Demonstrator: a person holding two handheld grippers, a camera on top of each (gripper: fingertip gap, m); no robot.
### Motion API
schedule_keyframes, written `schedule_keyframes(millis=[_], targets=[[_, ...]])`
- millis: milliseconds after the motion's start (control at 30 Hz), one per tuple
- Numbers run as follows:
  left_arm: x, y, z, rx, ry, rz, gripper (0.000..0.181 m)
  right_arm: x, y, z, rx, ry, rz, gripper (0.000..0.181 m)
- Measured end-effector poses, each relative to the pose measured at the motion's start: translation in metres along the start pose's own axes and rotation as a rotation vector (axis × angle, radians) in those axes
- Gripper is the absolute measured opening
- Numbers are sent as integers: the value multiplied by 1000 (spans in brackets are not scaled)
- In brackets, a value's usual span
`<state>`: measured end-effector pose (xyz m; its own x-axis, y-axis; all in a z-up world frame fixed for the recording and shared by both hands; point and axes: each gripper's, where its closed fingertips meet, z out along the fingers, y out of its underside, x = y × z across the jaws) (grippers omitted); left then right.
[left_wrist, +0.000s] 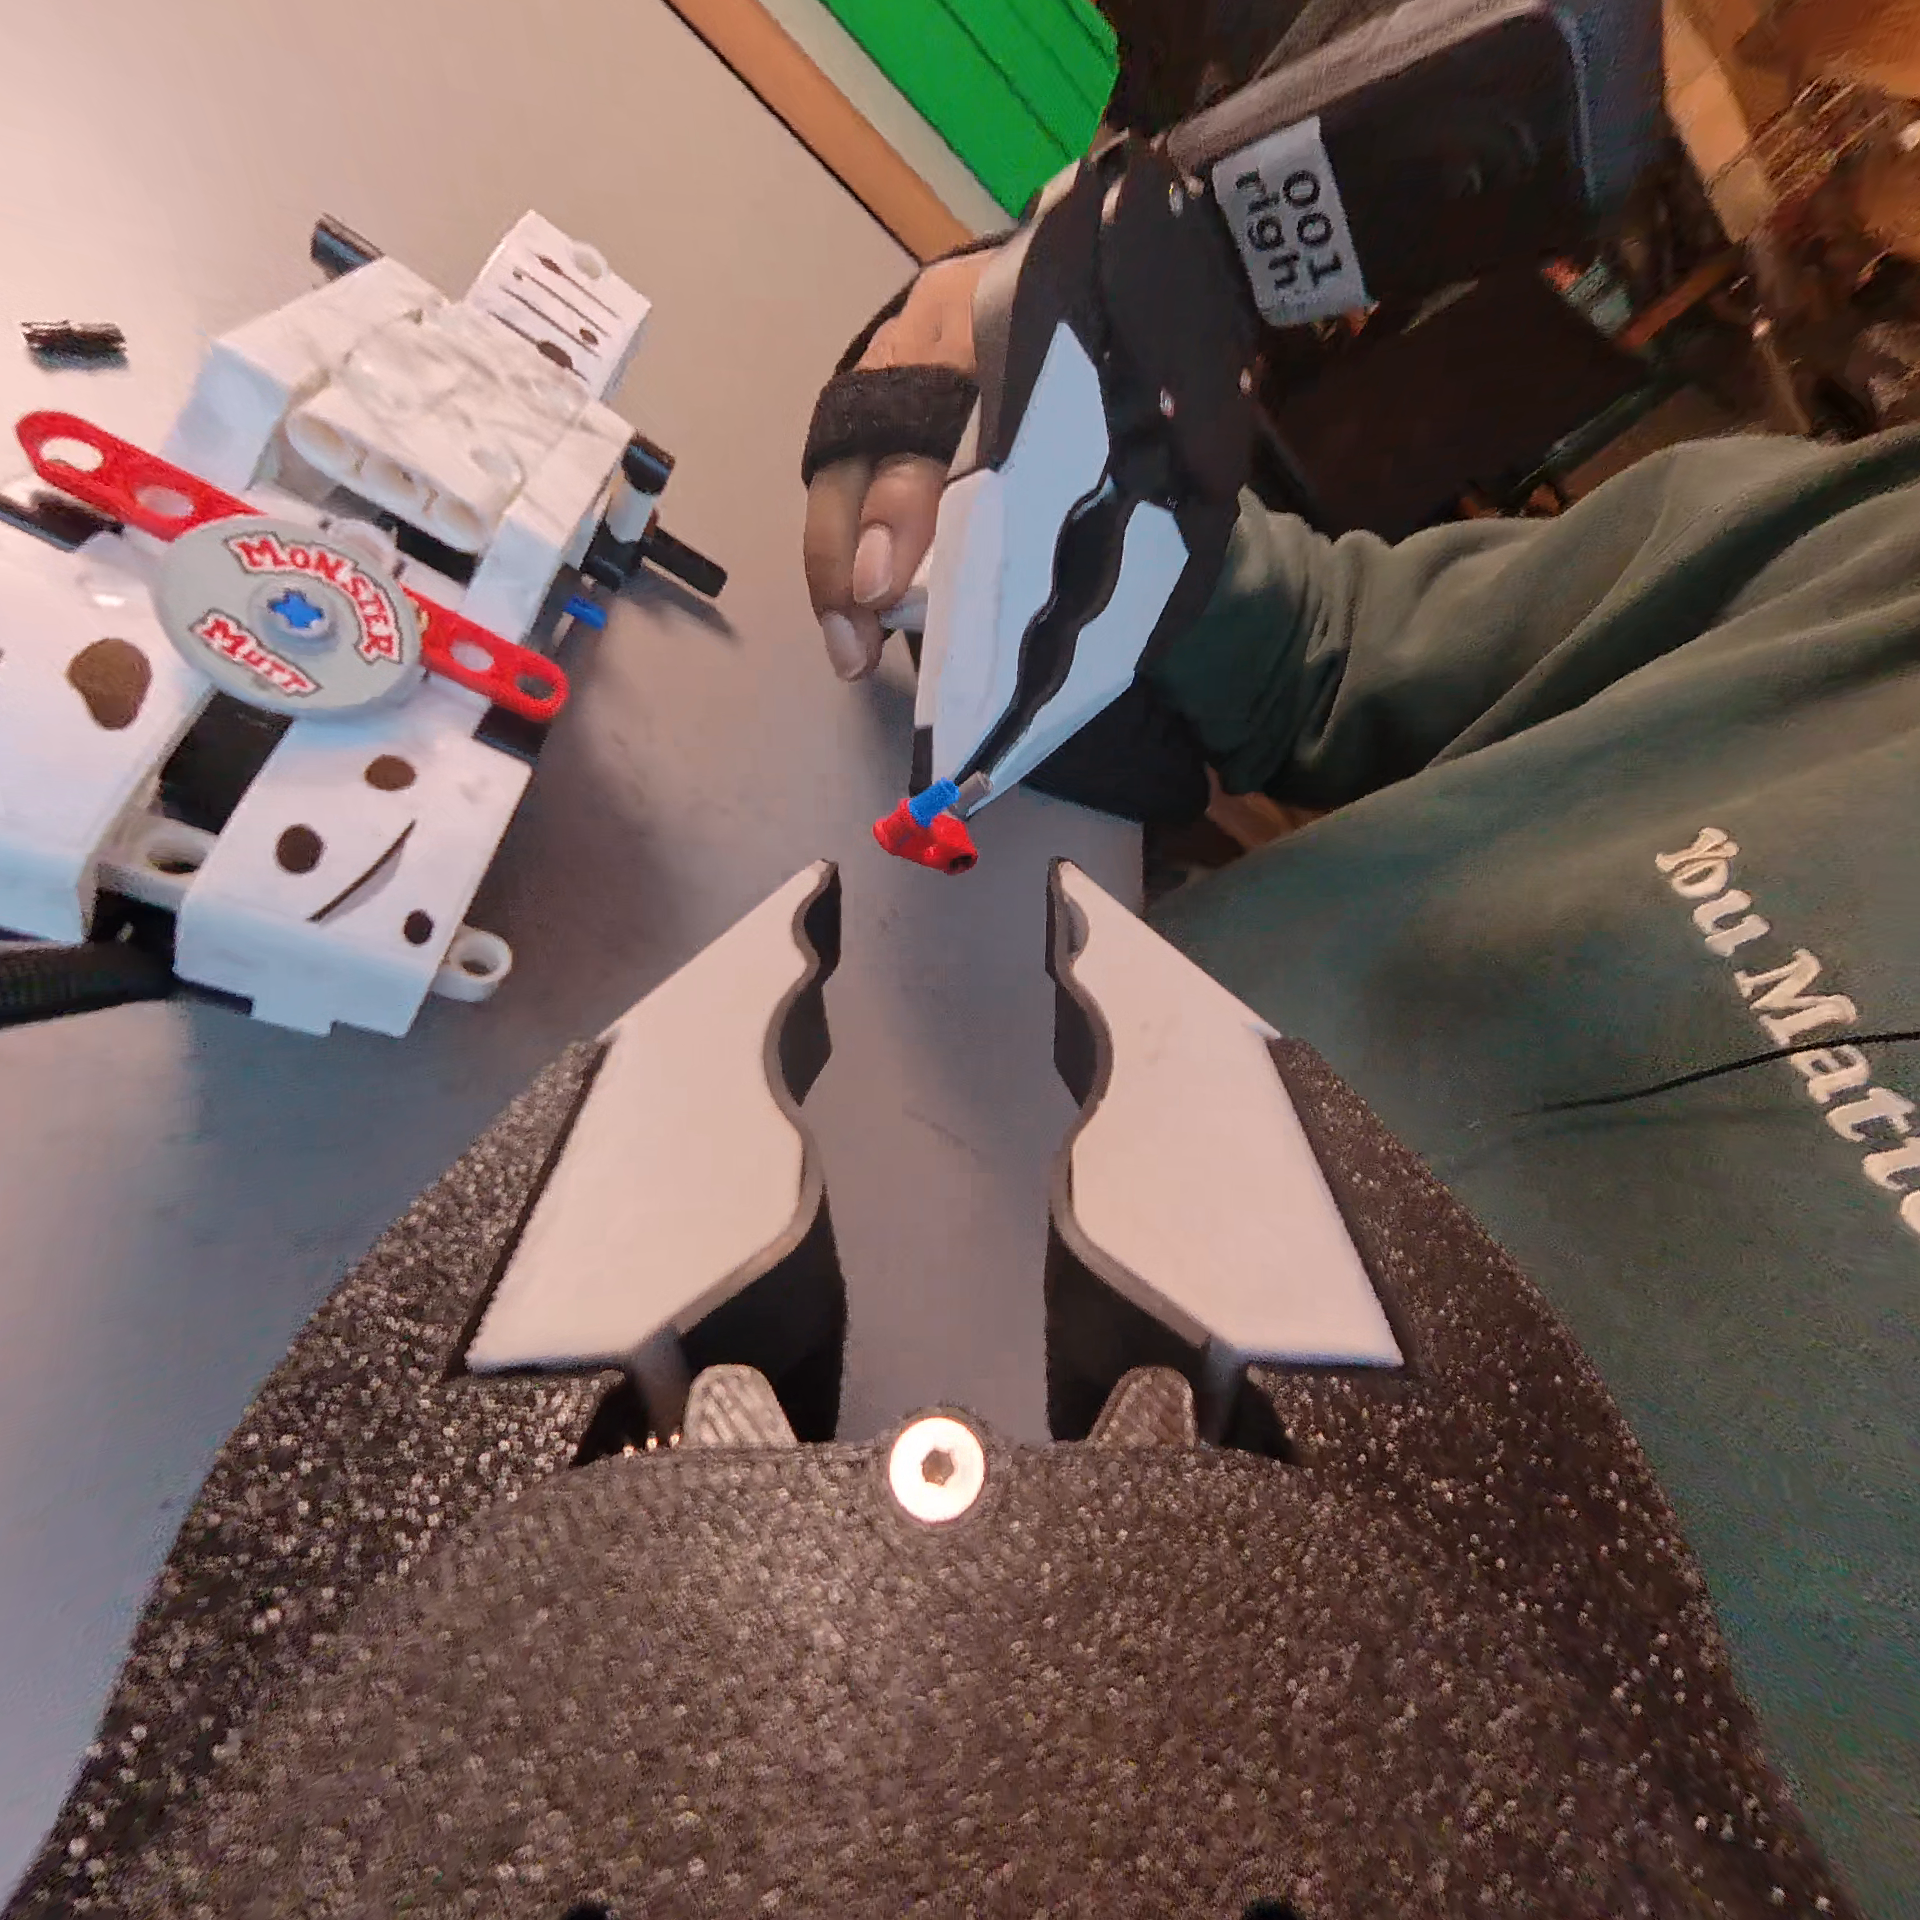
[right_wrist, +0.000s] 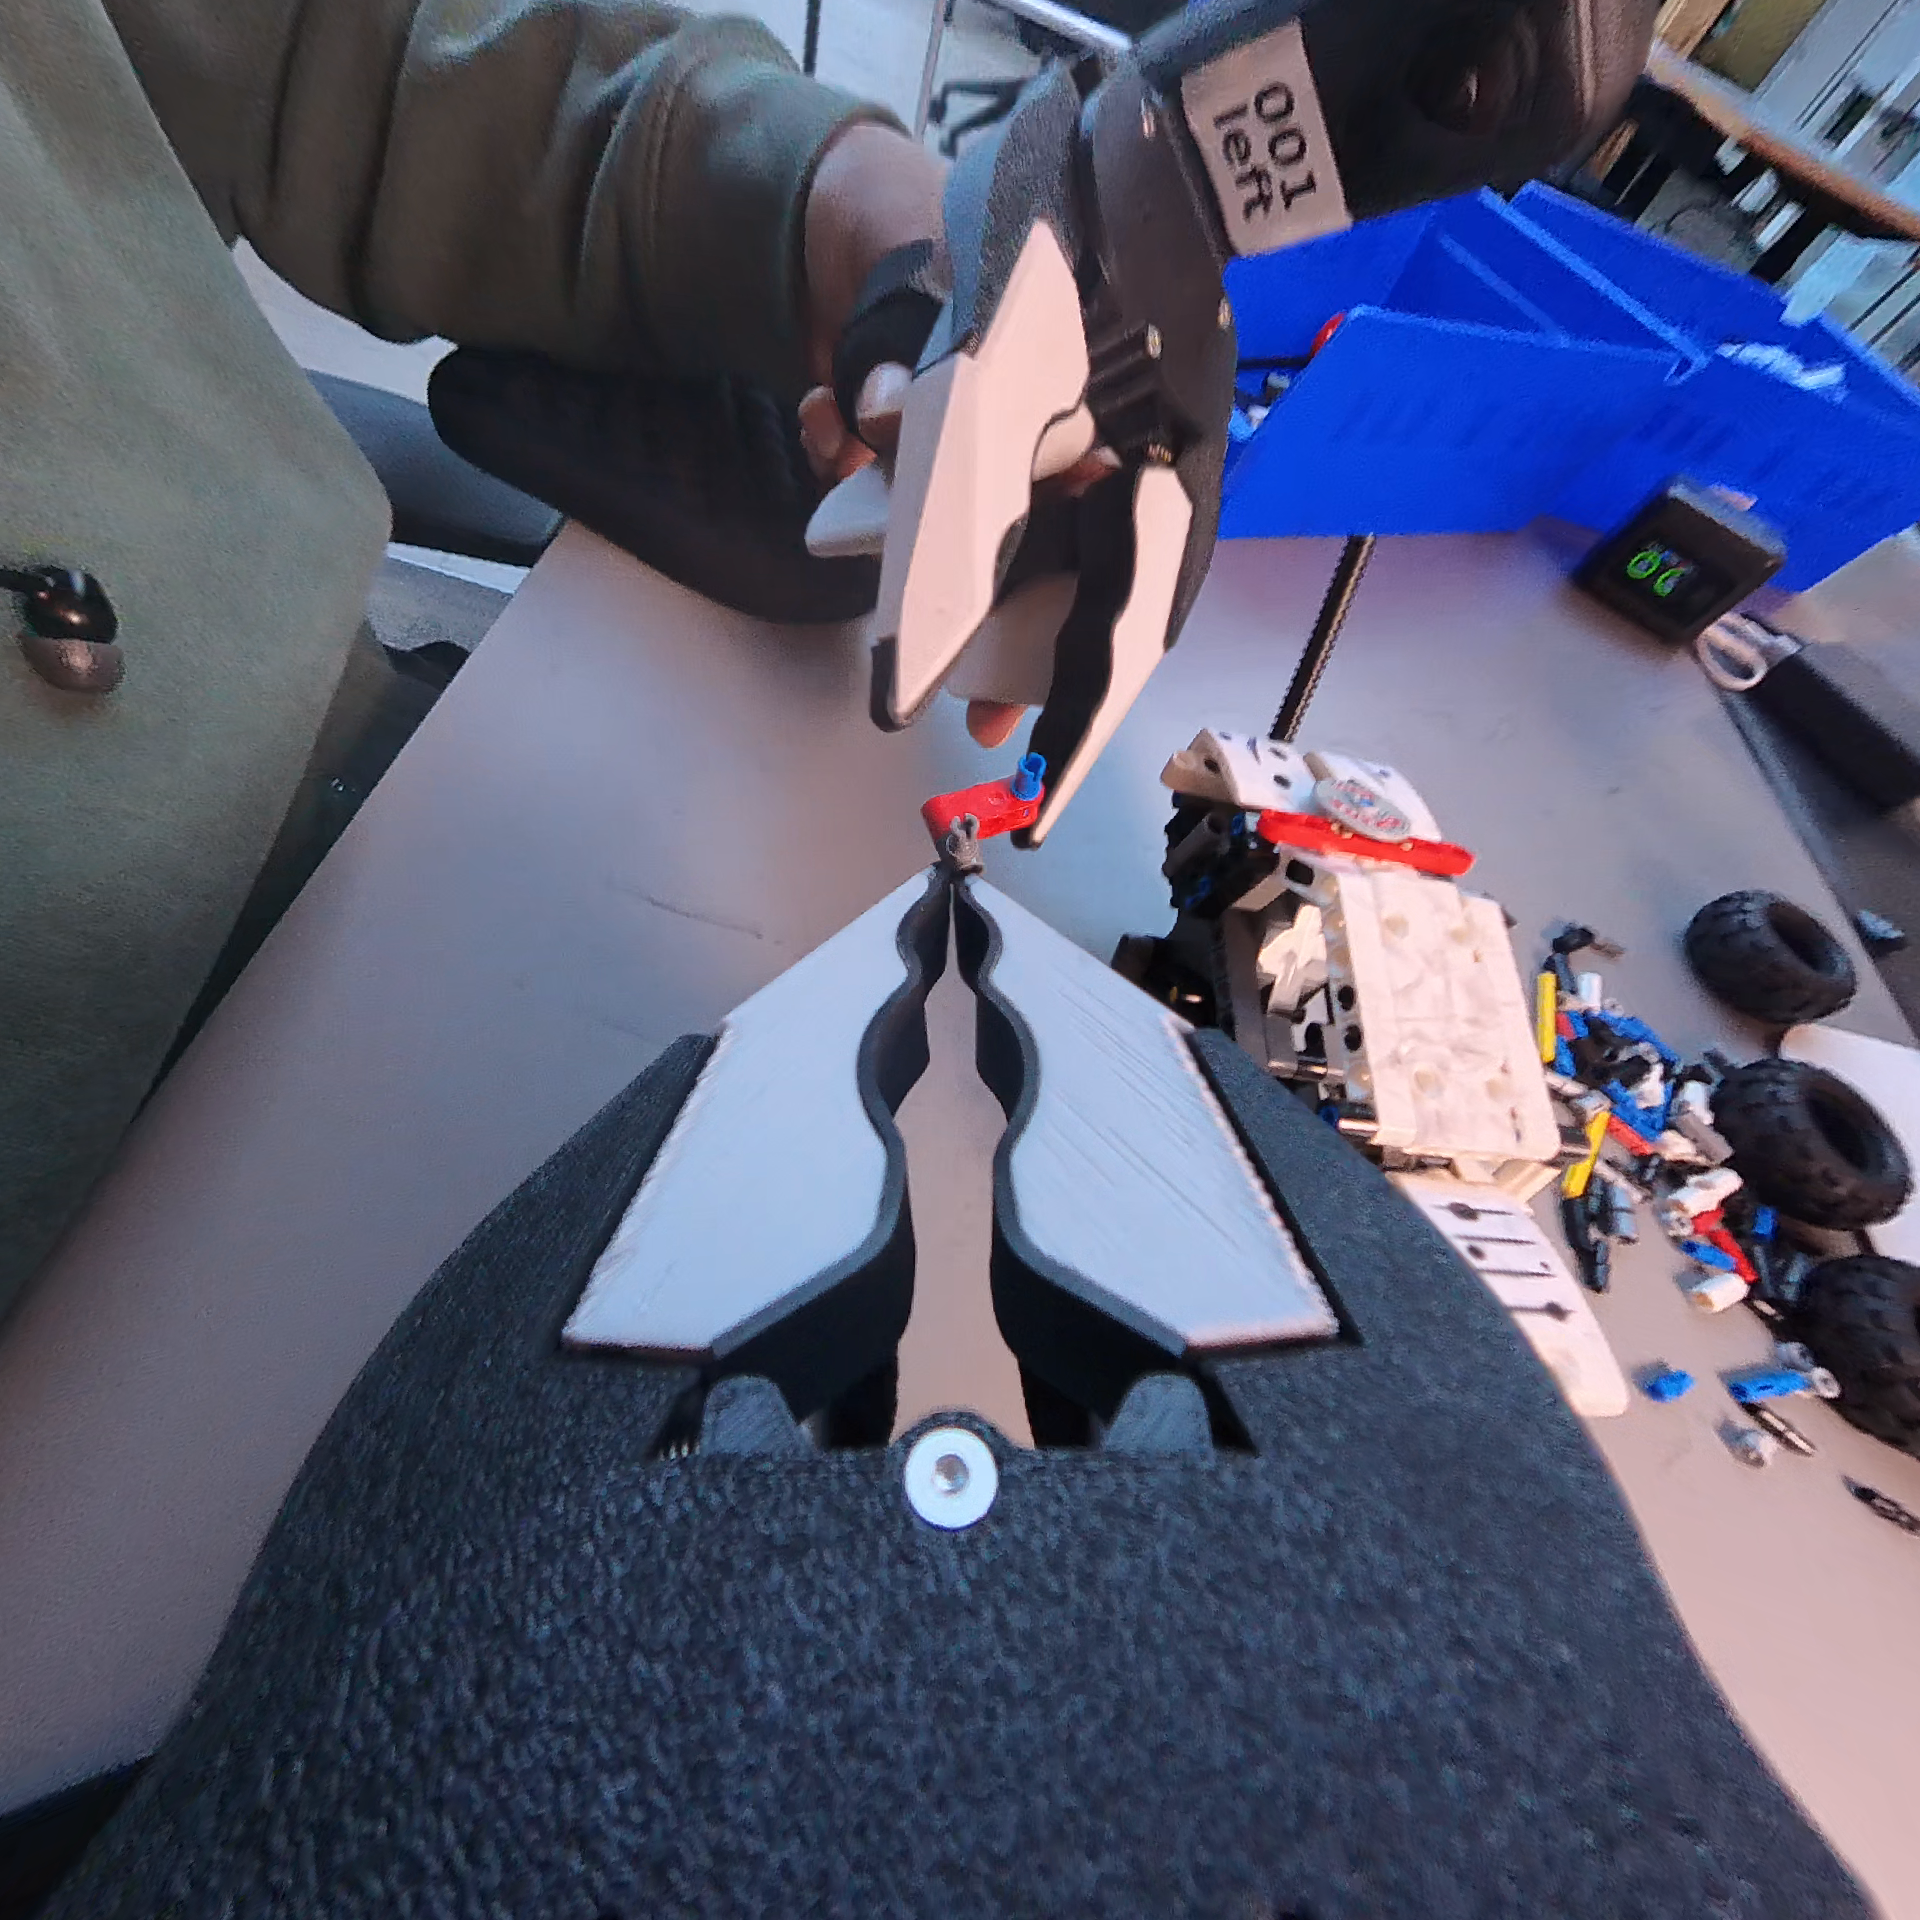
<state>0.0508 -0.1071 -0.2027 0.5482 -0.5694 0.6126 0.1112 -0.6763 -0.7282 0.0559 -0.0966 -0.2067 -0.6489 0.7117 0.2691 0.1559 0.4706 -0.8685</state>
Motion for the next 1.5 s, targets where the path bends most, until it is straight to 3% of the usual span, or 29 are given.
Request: schedule_keyframes(millis=[67, 133, 300, 433, 500, 800, 1167, 1267, 1333, 1500], targets=[[6, -11, 1, 55, 60, -46, 32, 3, -7, -2, 27, 30, -23, 0], [6, -16, 3, 82, 95, -90, 13, 4, -11, -3, 44, 47, -41, 0], [10, -21, 2, 99, 141, -76, 9, 9, -14, -8, 66, 95, -64, 0], [14, -22, 4, 67, 187, -75, 8, 7, -22, -10, 86, 102, -90, 17], [19, -24, 5, 69, 234, -95, 8, 5, -24, -10, 88, 106, -122, 8], [20, -28, 8, 82, 363, -239, 8, 4, -27, -11, 94, 128, -174, 6], [9, -32, 6, 122, 301, -171, 7, 19, -22, -11, 44, 226, -246, 6], [3, -36, -14, 142, 286, -150, 6, 31, -15, -30, 31, 242, -219, 4], [-5, -33, -30, 135, 220, -104, 6, 35, -13, -41, 67, 235, -169, 5], [-1, -33, -8, 93, 207, -40, 7, 28, -32, -39, 228, 151, -65, 6]])
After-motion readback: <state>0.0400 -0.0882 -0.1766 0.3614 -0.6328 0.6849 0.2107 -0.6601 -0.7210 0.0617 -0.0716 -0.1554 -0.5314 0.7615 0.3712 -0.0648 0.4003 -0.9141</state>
